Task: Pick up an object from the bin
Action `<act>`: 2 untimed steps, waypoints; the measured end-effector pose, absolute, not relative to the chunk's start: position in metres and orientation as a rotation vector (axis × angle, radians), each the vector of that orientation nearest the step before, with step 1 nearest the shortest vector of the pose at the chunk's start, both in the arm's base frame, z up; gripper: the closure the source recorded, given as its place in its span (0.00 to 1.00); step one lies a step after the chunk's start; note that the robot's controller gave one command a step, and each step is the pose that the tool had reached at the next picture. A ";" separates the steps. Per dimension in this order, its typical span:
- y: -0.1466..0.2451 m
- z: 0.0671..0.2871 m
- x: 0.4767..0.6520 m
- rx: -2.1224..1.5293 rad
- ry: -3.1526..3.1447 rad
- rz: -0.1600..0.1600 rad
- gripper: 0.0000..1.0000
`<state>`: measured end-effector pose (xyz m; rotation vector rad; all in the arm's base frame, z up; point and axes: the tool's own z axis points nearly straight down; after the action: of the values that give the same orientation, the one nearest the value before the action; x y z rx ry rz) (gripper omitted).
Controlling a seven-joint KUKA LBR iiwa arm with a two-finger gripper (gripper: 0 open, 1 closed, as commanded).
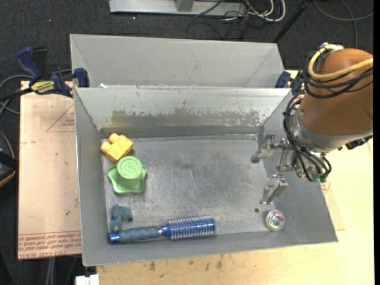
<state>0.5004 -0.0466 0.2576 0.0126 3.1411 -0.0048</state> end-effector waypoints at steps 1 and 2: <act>-0.139 0.231 0.494 -0.182 3.138 -0.003 0.00; -0.046 0.164 0.490 -0.339 3.129 0.010 0.00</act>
Offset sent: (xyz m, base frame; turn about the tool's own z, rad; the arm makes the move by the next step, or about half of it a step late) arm -0.0062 -0.0882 -0.0253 -0.1328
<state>0.4897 -0.0456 0.1642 -0.3387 3.1291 0.0103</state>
